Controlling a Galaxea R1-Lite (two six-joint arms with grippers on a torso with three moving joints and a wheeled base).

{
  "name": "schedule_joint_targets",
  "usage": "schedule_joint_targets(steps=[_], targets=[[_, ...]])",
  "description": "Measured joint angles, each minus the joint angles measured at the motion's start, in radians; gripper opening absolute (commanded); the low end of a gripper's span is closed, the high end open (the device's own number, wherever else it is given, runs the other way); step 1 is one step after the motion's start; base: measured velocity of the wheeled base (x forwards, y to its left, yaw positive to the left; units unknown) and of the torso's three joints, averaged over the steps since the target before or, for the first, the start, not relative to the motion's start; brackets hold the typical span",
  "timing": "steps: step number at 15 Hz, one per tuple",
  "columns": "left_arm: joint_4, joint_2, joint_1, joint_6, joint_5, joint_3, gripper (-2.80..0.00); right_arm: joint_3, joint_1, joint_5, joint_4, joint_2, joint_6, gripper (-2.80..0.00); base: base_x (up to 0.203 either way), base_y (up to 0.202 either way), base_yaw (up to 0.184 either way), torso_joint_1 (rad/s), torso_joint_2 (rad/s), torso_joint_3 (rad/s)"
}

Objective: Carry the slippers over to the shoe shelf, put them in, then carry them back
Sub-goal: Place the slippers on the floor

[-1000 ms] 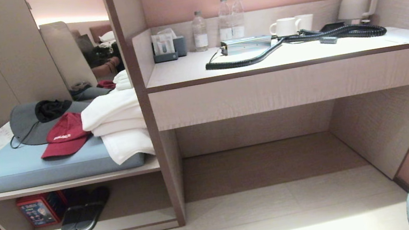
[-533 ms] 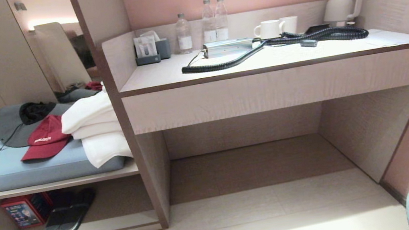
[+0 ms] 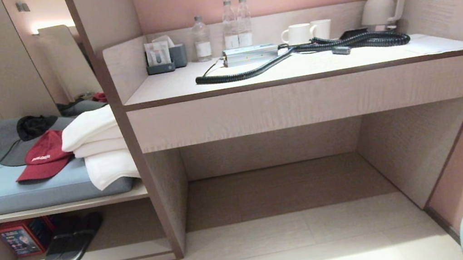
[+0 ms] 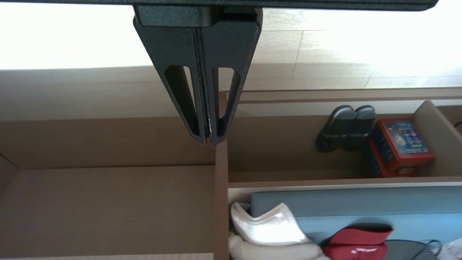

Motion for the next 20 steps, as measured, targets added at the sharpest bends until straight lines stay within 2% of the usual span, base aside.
schedule_joint_targets(steps=[20], targets=[[0.001, 0.0, 0.0, -0.009, 0.0, 0.0, -2.8, 0.0, 0.0, 0.0, -0.001, 0.001, -0.005, -2.8, 0.0, 0.0, 0.0, 0.002, 0.0, -0.189]])
